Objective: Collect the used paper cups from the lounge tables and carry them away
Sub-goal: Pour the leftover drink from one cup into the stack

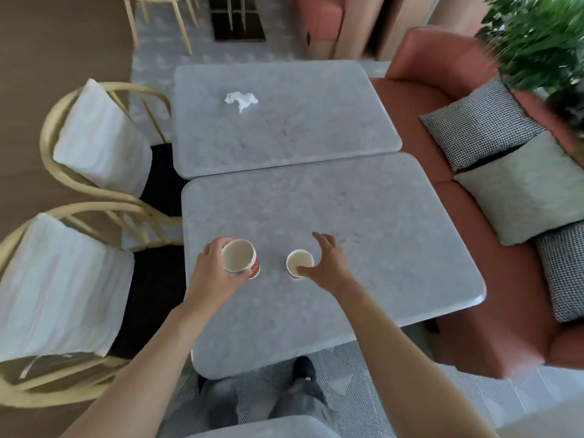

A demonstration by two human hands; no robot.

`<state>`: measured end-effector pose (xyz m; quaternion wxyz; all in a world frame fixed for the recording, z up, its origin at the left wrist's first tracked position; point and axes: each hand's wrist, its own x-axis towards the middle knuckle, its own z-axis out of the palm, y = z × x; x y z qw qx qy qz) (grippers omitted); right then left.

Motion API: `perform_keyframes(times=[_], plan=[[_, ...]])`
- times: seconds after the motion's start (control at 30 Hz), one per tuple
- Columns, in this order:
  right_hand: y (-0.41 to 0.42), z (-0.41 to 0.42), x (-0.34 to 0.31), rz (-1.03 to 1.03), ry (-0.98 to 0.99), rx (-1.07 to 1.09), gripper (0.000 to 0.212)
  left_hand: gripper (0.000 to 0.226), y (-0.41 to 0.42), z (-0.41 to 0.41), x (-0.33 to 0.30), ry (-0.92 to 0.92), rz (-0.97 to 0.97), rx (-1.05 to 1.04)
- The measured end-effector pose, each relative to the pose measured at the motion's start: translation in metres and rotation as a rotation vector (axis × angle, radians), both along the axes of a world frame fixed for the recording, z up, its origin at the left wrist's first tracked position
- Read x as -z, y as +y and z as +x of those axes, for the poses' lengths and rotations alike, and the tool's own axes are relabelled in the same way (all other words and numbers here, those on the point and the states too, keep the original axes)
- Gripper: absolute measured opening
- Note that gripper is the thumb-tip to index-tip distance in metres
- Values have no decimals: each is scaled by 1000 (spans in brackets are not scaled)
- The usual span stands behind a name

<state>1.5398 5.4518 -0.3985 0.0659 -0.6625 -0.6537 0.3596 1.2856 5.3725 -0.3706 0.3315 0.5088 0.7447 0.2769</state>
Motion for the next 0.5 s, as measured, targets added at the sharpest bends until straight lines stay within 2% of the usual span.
perform_keyframes(times=[0.3,0.5], plan=[[-10,-18,29,-83,-40,-127,105,71,-17,13,18,89,-72,-19],[-18,-18,43,-79,-50,-140,85,73,-32,20,30,101,-138,-26]])
